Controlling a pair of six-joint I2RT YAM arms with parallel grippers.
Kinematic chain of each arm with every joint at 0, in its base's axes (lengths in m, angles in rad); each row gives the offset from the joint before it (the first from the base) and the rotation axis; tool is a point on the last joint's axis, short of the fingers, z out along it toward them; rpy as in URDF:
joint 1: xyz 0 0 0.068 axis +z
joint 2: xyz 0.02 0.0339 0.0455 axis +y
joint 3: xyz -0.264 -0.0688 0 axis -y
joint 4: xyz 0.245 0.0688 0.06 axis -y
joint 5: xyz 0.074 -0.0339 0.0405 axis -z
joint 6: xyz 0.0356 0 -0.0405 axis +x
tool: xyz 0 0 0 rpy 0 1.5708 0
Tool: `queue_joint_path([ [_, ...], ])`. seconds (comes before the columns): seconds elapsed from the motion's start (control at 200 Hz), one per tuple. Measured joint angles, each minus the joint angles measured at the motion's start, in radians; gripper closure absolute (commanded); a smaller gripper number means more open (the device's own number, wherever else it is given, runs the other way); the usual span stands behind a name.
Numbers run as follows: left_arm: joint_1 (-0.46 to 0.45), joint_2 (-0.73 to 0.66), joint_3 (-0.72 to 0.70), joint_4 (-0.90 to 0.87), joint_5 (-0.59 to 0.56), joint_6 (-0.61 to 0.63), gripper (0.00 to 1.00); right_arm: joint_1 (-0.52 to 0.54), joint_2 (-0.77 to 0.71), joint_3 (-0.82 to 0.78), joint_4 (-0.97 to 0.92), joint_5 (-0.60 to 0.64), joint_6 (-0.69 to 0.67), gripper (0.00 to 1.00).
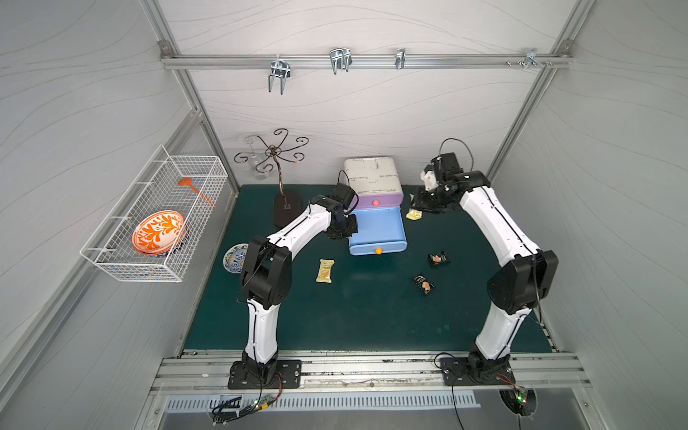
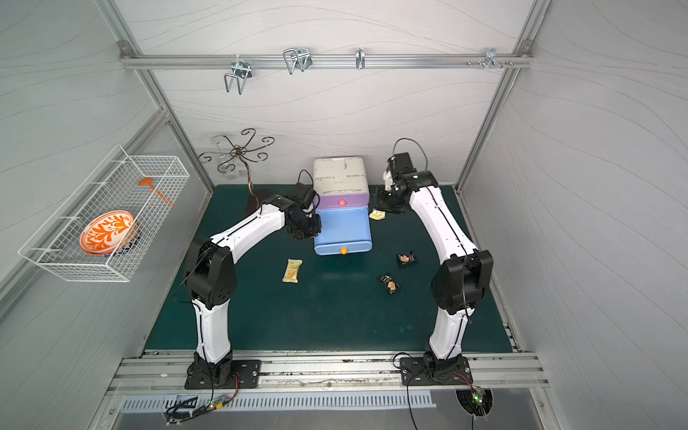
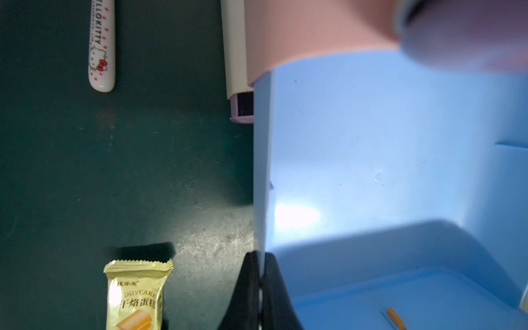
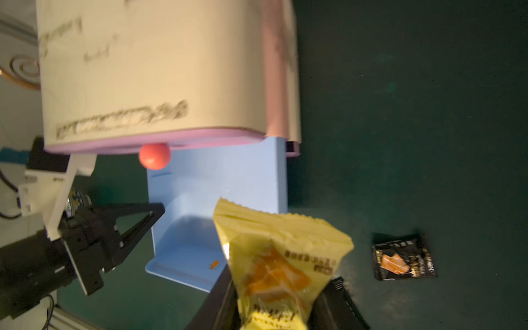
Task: Take the cookies out of the drawer
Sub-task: Place the cookie at the center of the board.
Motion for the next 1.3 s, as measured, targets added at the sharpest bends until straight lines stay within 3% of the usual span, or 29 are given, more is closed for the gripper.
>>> queue_joint_path([
  [0.155, 0.001, 0.004, 0.005, -0.006, 0.0, 0.008, 1.0, -0.122, 0.028, -0.022, -0.024, 0.022, 0.003, 0.64],
  [0.36, 0.005, 0.013, 0.022, -0.017, 0.0, 0.016, 1.0, -0.201, 0.1, -0.118, -0.02, 0.056, 0.019, 0.62],
  [0.405, 0.006, 0.015, 0.026, -0.019, 0.0, 0.019, 1.0, -0.212, 0.116, -0.135, -0.018, 0.06, 0.022, 0.58],
  [0.47, 0.006, 0.021, 0.035, -0.025, 0.0, 0.022, 1.0, -0.225, 0.146, -0.146, -0.014, 0.063, 0.026, 0.43],
  [0.56, 0.007, 0.023, 0.037, -0.026, 0.0, 0.024, 1.0, -0.241, 0.188, -0.147, -0.004, 0.058, 0.033, 0.3],
  [0.7, 0.008, 0.024, 0.039, -0.027, 0.0, 0.024, 1.0, -0.257, 0.235, -0.146, 0.011, 0.042, 0.048, 0.22],
  [1.0, 0.009, 0.043, 0.076, -0.042, 0.002, 0.024, 1.0, -0.233, 0.167, -0.148, 0.113, -0.115, 0.054, 0.23],
  [1.225, 0.01, 0.043, 0.076, -0.042, 0.002, 0.024, 1.0, -0.123, 0.059, -0.115, 0.219, -0.303, 0.079, 0.42],
  [1.3, 0.011, 0.043, 0.076, -0.042, 0.002, 0.023, 1.0, -0.092, 0.049, -0.115, 0.229, -0.362, 0.096, 0.43],
])
